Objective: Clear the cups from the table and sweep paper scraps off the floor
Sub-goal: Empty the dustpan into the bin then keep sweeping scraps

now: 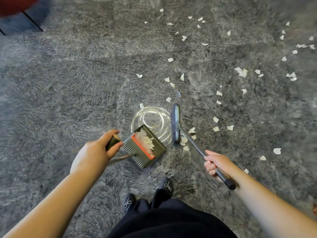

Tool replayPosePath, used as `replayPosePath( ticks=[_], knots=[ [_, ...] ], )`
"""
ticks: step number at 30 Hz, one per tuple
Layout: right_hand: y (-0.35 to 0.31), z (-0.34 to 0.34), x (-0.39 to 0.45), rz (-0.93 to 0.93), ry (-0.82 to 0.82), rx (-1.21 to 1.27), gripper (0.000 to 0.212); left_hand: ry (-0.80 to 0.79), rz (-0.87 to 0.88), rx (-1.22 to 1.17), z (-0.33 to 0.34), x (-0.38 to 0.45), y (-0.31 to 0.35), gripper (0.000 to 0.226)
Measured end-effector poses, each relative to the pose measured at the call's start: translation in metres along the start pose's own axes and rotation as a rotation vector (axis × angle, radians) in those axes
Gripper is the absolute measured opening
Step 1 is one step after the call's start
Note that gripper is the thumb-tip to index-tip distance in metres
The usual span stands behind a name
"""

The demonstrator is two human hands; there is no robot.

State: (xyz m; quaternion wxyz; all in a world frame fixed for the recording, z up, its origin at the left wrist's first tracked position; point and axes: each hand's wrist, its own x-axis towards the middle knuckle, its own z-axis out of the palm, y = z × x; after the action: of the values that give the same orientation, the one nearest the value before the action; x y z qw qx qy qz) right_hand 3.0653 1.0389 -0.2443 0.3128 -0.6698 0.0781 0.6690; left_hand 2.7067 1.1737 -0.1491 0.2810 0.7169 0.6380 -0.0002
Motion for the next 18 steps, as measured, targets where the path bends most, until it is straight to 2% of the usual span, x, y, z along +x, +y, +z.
replayPosePath(
  ticks=[6,18],
  knots=[
    [0.003,-0.002,-0.019,-0.074,0.023,-0.032,0.061,-0.093,0.111,0.131,0.02,0.021,0.04,0.048],
    [0.002,-0.063,-0.028,-0.1,0.187,0.053,0.06,-0.165,0.408,0.323,0.063,0.078,0.125,0.051]
  ],
)
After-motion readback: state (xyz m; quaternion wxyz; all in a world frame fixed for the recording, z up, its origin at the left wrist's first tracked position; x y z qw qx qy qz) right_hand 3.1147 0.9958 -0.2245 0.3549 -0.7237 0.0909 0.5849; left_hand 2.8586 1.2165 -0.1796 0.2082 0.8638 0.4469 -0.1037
